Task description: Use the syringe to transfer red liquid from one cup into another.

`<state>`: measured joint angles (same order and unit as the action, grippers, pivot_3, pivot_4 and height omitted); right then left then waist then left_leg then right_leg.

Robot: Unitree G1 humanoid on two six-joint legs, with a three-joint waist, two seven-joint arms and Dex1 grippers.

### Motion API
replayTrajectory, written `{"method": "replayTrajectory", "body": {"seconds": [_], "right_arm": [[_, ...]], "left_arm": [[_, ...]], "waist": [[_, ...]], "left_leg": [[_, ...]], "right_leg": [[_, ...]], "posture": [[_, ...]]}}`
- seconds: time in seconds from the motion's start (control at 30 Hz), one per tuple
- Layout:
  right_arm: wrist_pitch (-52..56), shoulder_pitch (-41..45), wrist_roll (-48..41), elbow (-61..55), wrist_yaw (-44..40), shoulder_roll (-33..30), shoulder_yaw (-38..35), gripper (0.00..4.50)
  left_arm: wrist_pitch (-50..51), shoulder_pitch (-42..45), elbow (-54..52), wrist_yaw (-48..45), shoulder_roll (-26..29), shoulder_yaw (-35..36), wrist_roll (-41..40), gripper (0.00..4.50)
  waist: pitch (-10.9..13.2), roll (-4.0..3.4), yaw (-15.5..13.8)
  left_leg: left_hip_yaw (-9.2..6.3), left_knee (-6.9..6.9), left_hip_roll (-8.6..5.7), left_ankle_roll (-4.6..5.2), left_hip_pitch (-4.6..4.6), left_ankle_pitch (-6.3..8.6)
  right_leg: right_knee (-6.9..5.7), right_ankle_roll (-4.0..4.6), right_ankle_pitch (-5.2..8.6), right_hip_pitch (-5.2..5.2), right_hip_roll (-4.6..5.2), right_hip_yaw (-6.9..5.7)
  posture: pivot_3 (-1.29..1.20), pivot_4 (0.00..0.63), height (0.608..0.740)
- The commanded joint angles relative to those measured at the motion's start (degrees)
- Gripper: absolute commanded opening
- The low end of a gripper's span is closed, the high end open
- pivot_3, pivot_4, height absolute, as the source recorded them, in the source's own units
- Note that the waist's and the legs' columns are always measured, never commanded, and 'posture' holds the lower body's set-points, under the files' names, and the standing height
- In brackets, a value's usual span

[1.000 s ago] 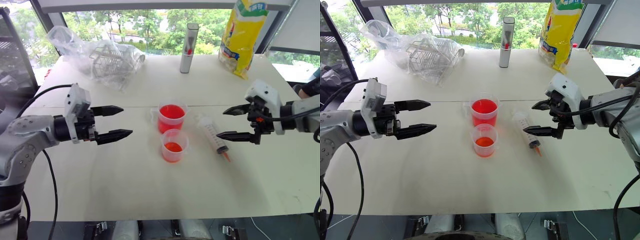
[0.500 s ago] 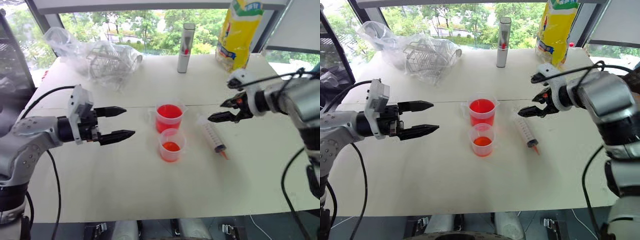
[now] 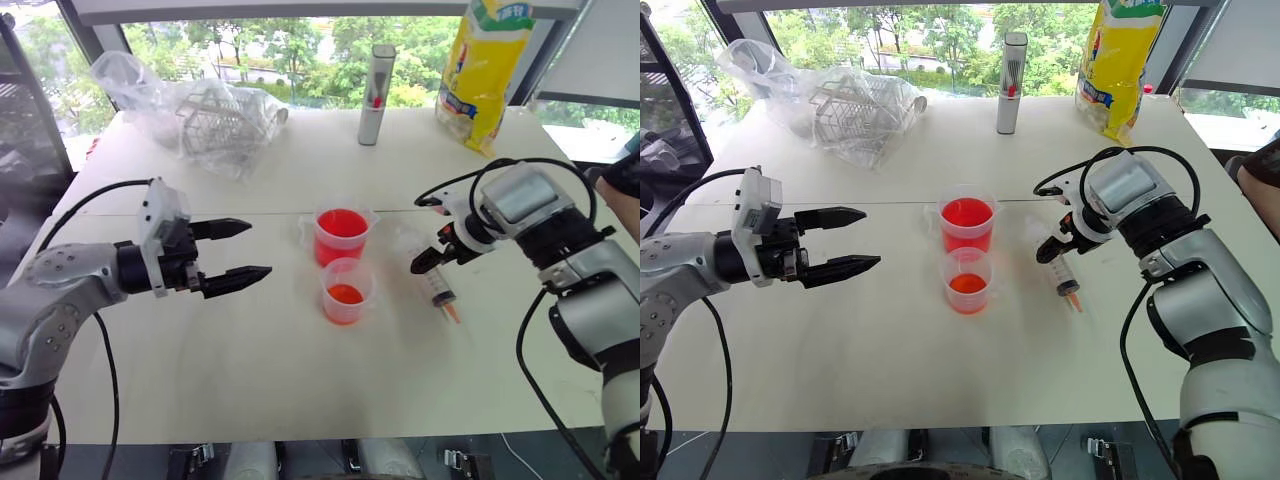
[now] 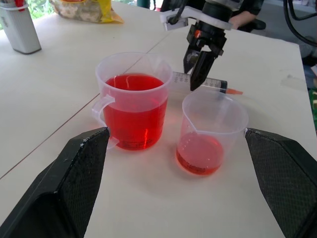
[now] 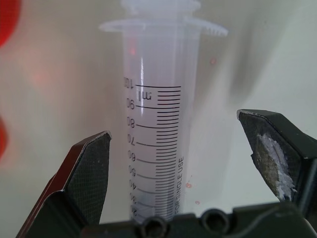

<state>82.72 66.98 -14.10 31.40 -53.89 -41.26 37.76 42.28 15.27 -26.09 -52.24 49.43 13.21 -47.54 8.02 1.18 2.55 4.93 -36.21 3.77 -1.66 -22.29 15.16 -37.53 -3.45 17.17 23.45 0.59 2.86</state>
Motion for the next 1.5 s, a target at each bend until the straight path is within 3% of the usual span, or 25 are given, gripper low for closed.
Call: {"method": "replayTrajectory", "body": {"seconds": [0.03,0.23,0.37,0.47,0.5,0.7,1.07,1.23,1.33,1.5], "right_arm": [[-1.9,2.0,2.0,2.7,0.7,2.1,-0.3,4.47],[-3.2,2.2,4.1,7.5,2.1,6.8,-1.8,4.47],[-3.1,1.9,4.9,7.6,1.7,7.5,-2.1,3.24],[-2.6,1.5,4.9,6.4,1.6,7.6,-2.3,1.61],[-2.2,1.4,4.8,5.8,1.6,7.5,-2.4,1.40],[-1.2,0.5,4.3,-0.2,2.5,4.6,-5.0,1.38],[-16.2,-0.6,2.0,-18.2,11.5,0.8,-31.7,1.38],[-29.0,-3.5,-1.4,-28.0,14.7,6.5,-40.5,1.38],[-34.9,-5.7,-6.3,-32.8,16.8,13.6,-45.9,1.38],[-40.3,-11.6,-11.2,-38.2,16.3,19.6,-46.8,1.38]], "left_arm": [[0.1,-0.3,-2.0,0.8,0.4,2.4,-1.3,4.50],[0.2,-0.4,-2.5,1.6,0.8,2.6,-1.7,4.50],[0.3,-0.5,-2.7,1.8,0.9,2.7,-1.8,4.50],[0.3,-0.5,-2.7,1.9,0.8,2.7,-1.8,4.50],[0.2,-0.3,-2.6,1.8,0.8,2.6,-1.7,4.50],[-0.2,0.6,-1.8,1.7,0.6,2.1,-1.3,4.50],[-0.9,5.8,3.2,0.5,0.0,1.5,-1.1,4.50],[-1.6,10.8,7.3,-1.2,-0.7,-0.3,-0.1,4.50],[-1.1,14.1,9.6,-1.9,-1.0,-0.9,-0.4,4.50],[-0.5,17.3,12.4,-3.4,-0.5,-1.0,-0.3,4.50]], "waist": [[0.0,-0.01,0.0],[-0.1,0.14,0.1],[-0.1,0.19,0.1],[-0.1,0.19,0.1],[-0.1,0.19,0.1],[-0.1,0.17,0.0],[-0.1,0.10,0.0],[-0.1,0.10,0.0],[-0.1,0.11,0.0],[-0.1,0.11,-0.1]], "left_leg": [[0.00,0.00,0.00,0.00,0.00,0.00],[-0.01,0.00,0.02,0.00,0.10,0.00],[0.00,0.00,0.02,0.00,0.22,0.00],[-0.01,0.02,0.02,0.00,0.21,0.00],[-0.01,0.03,0.02,0.00,0.22,0.00],[-0.01,0.06,0.03,0.00,0.18,0.00],[-0.03,0.06,0.00,0.00,0.02,0.00],[-0.03,0.09,0.03,0.00,0.05,0.00],[-0.04,0.08,0.04,-0.01,0.05,0.00],[-0.04,0.05,0.06,-0.02,0.02,-0.01]], "right_leg": [[0.00,0.00,0.00,0.01,0.00,0.00],[-0.01,0.00,0.00,-0.07,-0.02,0.00],[-0.01,0.00,0.00,-0.19,0.00,0.00],[-0.02,0.01,0.00,-0.17,-0.01,0.00],[-0.02,0.00,0.00,-0.17,-0.02,0.00],[-0.02,0.01,0.00,-0.12,-0.01,0.00],[0.01,0.00,0.00,-0.02,0.00,-0.03],[-0.01,0.00,0.00,-0.01,-0.06,-0.02],[-0.02,-0.01,0.00,-0.03,-0.05,-0.04],[-0.04,-0.01,-0.01,-0.04,0.00,-0.05]], "posture": [[0.00,0.150,0.740],[0.00,0.150,0.740],[0.00,0.150,0.740],[0.00,0.150,0.740],[0.00,0.150,0.740],[0.00,0.150,0.740],[0.00,0.150,0.740],[0.00,0.150,0.740],[0.00,0.150,0.740],[0.00,0.150,0.740]]}}
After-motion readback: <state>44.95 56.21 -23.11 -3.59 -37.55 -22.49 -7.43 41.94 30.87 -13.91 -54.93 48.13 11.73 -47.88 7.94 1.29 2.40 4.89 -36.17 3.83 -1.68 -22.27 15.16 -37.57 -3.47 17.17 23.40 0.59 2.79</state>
